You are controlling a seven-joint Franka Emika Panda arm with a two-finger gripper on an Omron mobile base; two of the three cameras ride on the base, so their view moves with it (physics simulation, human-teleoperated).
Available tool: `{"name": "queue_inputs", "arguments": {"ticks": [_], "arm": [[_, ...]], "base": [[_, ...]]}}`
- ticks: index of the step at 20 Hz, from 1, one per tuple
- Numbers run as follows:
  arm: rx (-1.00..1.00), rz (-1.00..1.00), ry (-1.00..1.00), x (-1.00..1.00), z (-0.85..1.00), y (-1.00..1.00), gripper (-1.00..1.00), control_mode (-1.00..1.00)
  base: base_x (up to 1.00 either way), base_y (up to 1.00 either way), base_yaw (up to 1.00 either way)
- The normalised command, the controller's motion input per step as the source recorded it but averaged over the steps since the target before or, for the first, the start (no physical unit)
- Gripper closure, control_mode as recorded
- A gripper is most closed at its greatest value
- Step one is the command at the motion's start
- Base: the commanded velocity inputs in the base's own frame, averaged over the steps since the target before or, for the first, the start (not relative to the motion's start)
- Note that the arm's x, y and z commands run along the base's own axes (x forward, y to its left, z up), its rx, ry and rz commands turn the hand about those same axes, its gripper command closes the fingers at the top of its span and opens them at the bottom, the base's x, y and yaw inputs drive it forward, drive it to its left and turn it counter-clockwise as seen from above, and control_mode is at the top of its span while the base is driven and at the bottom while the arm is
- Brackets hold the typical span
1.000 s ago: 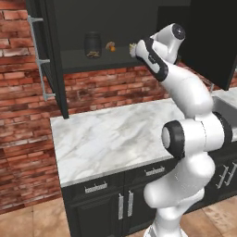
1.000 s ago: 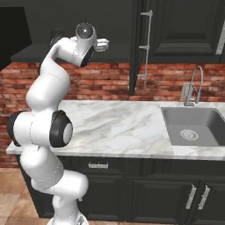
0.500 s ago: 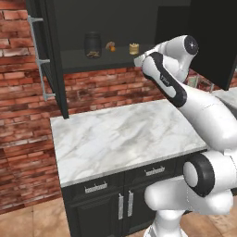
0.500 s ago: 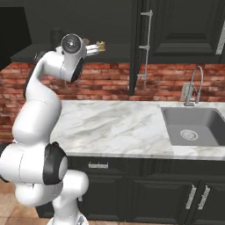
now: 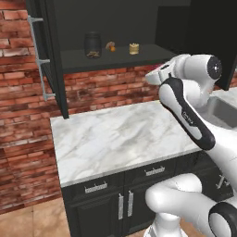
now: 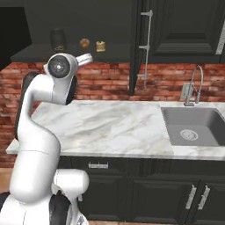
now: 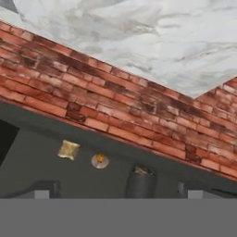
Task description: Pick the candle and jar from the dining table and place them in the open cabinet. Close the cabinet after placing the objects.
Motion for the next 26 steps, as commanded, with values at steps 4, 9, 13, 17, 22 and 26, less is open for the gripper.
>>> {"name": "queue_inputs", "arguments": {"ticks": [4,9,13,17,22,26], "arm": [[-0.09,0.03,-0.13,-1.0,0.0,-0.05,-1.0,-1.0],[-0.07,0.06,-0.13,-0.94,0.06,-0.04,-1.0,-1.0],[-0.04,0.06,-0.11,-0.88,0.17,-0.07,-1.0,-1.0],[-0.03,0.05,-0.09,-0.83,0.2,-0.11,-1.0,-1.0],[-0.06,0.03,-0.06,-0.83,0.12,-0.14,-1.0,-1.0],[-0.08,0.03,-0.04,-0.77,0.06,-0.15,-1.0,-1.0]], "base": [[0.0,0.0,0.0],[0.0,0.0,0.0],[0.0,0.0,0.0],[0.0,0.0,0.0],[0.0,0.0,0.0],[0.0,0.0,0.0]]}}
